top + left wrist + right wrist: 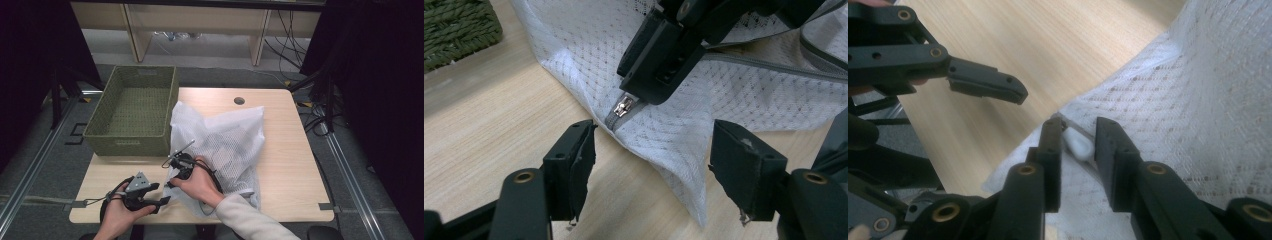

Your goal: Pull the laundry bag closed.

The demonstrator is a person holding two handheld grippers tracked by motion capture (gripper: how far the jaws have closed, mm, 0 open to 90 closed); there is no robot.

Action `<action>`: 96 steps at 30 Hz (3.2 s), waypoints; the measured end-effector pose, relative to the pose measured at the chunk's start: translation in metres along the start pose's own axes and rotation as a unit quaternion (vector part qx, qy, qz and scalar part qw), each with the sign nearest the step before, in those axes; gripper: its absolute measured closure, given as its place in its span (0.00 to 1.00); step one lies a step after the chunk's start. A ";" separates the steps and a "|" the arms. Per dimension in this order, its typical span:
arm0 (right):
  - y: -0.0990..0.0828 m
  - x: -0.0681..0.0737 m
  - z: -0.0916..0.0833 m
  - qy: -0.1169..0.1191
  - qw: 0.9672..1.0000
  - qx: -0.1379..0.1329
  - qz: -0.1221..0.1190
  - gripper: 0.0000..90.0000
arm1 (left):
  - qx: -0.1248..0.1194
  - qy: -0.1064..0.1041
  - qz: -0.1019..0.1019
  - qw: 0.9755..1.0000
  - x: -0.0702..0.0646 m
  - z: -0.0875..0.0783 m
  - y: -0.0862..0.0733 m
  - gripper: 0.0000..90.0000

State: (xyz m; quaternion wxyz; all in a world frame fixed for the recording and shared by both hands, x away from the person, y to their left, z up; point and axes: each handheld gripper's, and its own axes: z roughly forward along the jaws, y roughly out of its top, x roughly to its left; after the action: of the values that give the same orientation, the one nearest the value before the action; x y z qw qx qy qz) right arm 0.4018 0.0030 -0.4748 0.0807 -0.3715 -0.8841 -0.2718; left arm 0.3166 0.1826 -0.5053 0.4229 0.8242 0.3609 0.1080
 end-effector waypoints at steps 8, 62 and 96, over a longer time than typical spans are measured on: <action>0.001 0.000 0.000 0.004 1.000 0.000 -0.004 0.89 | 0.005 -0.001 0.005 1.000 0.001 0.000 0.000 0.38; 0.005 0.022 -0.058 0.003 0.998 -0.049 -0.045 0.97 | -0.008 -0.034 -0.001 0.999 0.002 0.017 0.026 0.67; -0.003 0.024 -0.062 -0.003 0.997 -0.056 -0.052 0.97 | -0.041 -0.018 -0.020 0.999 -0.001 0.007 0.035 0.97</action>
State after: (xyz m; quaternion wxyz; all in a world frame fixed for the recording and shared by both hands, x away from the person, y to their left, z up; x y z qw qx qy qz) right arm 0.3795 -0.0177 -0.4154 0.0426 -0.3298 -0.8858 -0.3238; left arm 0.3370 0.1640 -0.4824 0.4651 0.8003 0.3650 0.0997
